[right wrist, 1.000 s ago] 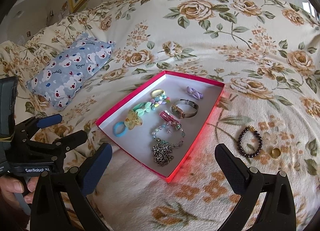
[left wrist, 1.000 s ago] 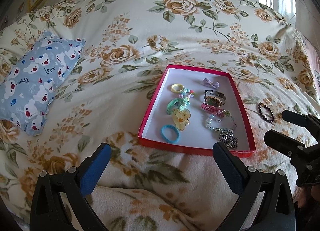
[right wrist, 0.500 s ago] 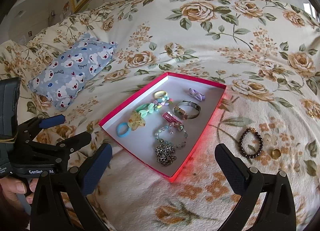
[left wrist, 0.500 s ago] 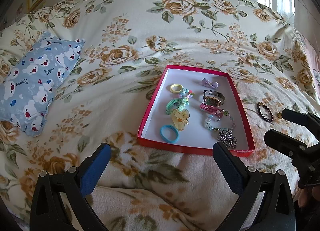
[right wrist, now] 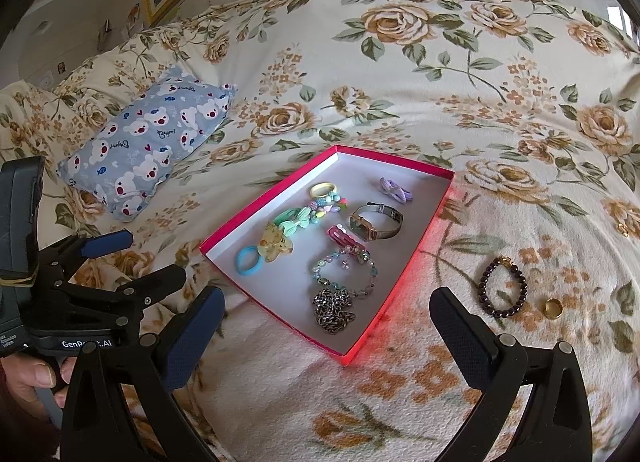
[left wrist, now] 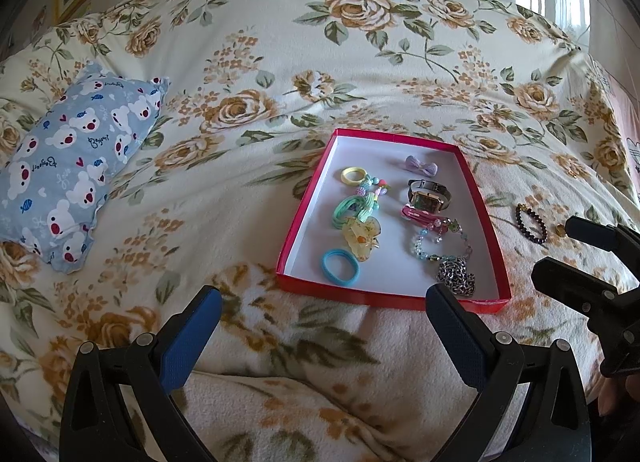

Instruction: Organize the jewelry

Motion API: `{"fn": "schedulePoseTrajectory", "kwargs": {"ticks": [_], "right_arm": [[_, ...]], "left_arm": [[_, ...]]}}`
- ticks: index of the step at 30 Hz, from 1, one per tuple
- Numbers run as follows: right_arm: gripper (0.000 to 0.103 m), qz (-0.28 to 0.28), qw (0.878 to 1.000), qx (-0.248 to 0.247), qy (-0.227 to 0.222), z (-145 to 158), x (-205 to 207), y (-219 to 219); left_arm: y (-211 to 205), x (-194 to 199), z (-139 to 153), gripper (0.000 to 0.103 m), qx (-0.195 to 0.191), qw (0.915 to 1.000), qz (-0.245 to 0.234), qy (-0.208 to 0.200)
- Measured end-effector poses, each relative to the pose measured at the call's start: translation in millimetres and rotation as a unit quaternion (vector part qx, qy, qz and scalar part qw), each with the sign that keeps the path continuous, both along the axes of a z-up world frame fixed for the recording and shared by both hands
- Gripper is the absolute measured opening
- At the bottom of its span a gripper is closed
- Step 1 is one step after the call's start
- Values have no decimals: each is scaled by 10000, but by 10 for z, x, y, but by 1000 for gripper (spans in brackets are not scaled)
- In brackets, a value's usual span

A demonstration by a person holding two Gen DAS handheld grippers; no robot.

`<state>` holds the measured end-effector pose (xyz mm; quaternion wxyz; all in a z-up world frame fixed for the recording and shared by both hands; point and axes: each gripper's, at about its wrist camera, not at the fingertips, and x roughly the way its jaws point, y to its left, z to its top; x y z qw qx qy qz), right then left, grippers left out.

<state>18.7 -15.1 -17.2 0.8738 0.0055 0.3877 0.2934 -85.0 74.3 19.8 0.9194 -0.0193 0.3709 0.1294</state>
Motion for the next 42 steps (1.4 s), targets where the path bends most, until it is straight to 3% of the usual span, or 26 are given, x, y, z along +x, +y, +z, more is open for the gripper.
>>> {"fn": "schedulePoseTrajectory", "kwargs": {"ticks": [42], "right_arm": [[103,16,9999,75,98,-33,41,-14]], "left_arm": [[43,108,-48,102,-5,10000,-43,84]]}}
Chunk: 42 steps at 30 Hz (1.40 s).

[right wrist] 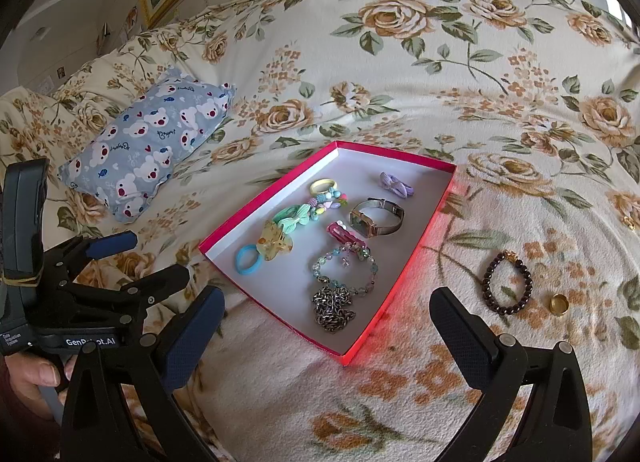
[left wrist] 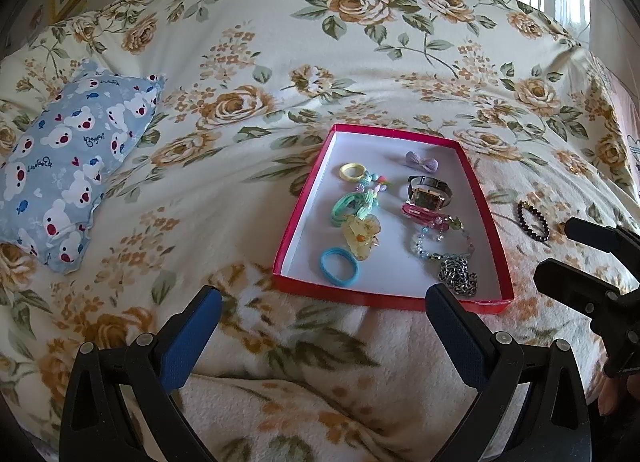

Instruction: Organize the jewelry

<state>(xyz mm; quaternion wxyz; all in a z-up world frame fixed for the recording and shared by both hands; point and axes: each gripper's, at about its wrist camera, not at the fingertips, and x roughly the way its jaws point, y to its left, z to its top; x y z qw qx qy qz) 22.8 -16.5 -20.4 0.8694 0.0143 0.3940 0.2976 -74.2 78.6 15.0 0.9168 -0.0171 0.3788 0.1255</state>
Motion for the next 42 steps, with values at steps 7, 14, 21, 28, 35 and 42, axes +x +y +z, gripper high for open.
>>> {"fn": "schedulePoseTrajectory", "kwargs": {"ticks": [7,14,21,28,35,42], "right_arm": [[103,-11,10000,-5,7,6,1,2],[103,-11,10000,2,36,-31,17,-24],[103,-22,10000,8,25,-32,14,-23],[103,-6,10000,-5,24,-25,13,-38],[103,-68,10000,-3,22,-11,37,-84],[103,-143,9999,-43,58,-56,57,-138]], "left_arm": [[-1,14,6,102,-12,10000,-12,12],[-2,25,12,102,-16,10000,-30,16],[-14,36,15,102,-21,10000,-36,12],[-25,42,27,102,-26,10000,-51,20],[-29,58,29,102,-35,10000,-39,47],[-44,84,14,102,-107,9999,-77,47]]}}
